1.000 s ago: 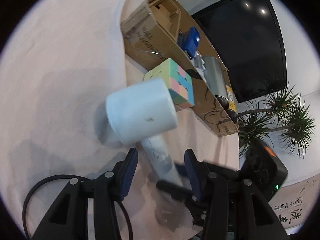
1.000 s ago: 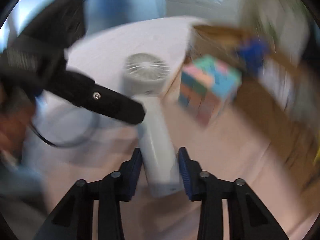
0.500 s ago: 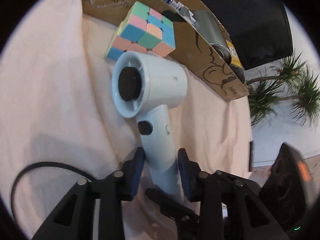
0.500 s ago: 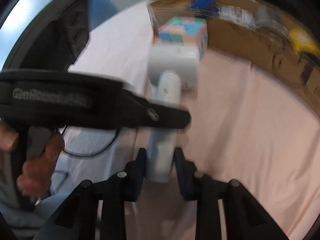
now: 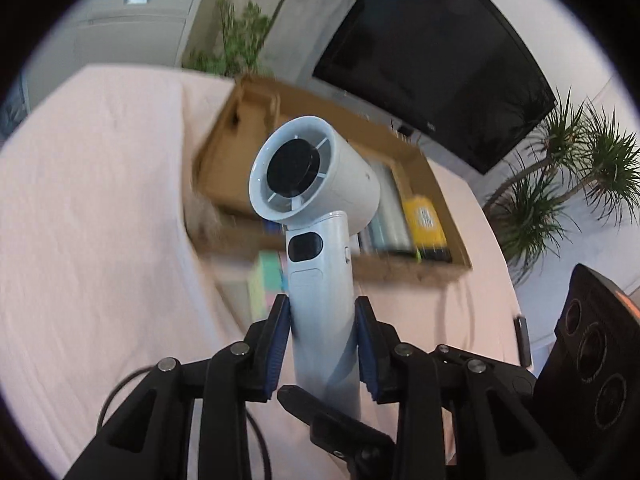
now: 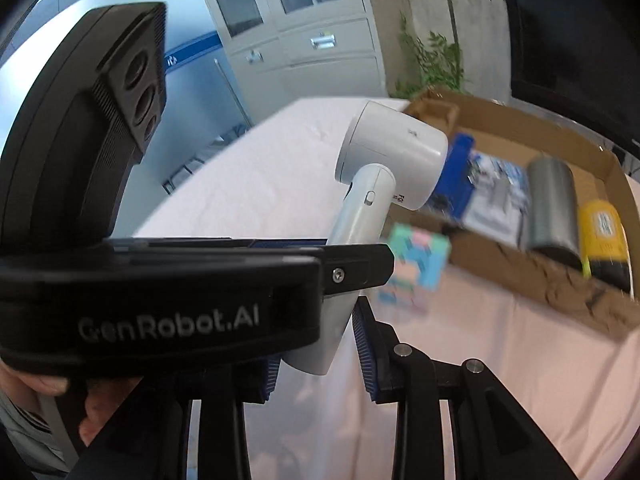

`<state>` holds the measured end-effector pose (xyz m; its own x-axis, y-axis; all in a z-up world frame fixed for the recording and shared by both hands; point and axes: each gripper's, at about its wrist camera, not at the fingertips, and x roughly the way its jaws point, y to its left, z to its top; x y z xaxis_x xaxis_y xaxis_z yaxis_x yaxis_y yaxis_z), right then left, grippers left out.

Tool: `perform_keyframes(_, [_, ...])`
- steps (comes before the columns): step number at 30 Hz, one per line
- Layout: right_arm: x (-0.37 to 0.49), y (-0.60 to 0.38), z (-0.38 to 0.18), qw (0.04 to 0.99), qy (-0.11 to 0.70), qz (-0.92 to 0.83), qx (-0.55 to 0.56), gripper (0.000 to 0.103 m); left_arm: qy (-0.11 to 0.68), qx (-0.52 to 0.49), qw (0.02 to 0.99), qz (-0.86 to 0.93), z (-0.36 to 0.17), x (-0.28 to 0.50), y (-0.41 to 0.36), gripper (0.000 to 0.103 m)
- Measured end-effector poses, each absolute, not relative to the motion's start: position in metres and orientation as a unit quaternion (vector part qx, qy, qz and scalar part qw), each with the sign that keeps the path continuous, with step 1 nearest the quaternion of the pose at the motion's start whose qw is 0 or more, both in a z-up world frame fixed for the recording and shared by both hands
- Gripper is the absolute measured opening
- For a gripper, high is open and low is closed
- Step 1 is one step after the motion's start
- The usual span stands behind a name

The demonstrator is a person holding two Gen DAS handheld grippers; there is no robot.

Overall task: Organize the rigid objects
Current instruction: 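Lower the fan upright into the box's end compartment and release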

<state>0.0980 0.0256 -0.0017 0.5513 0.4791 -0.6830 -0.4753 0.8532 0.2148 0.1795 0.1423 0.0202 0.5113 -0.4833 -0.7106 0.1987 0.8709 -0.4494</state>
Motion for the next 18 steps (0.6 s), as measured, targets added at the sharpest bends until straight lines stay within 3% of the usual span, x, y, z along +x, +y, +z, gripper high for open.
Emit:
perform_keyframes(5, [0.19,0.045,0.028,0.896,0.374,0.239,0.012,0.03,0.448,-0.157,0.848,-0.234,0.033,0.268,0.151,0.031])
perform_keyframes(11, [0.301,0.054,0.017,0.877,0.433,0.201,0.046,0.03,0.501,-0.187,0.804,-0.26,-0.007,0.379,0.164,0.031])
perform_keyframes(18, [0.384,0.057,-0.03,0.838,0.508,0.18,0.083,0.031,0.543,-0.209,0.772,-0.257,-0.059,0.412,0.17,0.034])
